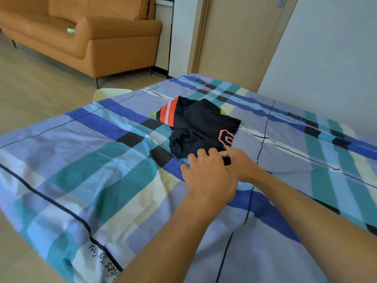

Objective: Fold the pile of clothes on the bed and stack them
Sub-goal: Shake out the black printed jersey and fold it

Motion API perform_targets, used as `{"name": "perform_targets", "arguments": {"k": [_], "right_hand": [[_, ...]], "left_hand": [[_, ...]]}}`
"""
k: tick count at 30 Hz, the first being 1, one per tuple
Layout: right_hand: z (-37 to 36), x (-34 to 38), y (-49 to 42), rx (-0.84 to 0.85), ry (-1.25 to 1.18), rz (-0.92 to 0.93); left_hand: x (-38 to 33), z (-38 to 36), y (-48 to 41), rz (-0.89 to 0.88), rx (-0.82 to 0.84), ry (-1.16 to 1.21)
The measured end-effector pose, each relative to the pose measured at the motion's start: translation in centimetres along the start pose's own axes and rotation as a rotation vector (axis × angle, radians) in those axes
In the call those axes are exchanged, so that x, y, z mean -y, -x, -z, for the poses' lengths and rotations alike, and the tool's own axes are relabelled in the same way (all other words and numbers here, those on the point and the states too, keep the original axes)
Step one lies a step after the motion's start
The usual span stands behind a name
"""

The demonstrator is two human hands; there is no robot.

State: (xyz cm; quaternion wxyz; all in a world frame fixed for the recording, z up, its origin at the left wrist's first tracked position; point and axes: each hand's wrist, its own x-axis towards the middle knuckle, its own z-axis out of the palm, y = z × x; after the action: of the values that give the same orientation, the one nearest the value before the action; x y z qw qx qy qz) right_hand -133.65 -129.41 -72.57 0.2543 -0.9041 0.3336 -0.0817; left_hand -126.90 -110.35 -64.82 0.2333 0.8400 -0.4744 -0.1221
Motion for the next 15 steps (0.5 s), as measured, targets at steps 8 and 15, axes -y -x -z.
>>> {"name": "perform_targets", "arguments": {"k": [8,15], "right_hand": [[5.3,-1.6,18.2,-0.042,-0.138,-0.157],[8.4,-5.2,33.3,-0.057,-0.143,-0.293]], "left_hand": [[-1.1,-1.1,0.6,-0.122,0.092,-0.075],[-2.3,-2.3,1.8,-0.234,0.210,-0.156]]}}
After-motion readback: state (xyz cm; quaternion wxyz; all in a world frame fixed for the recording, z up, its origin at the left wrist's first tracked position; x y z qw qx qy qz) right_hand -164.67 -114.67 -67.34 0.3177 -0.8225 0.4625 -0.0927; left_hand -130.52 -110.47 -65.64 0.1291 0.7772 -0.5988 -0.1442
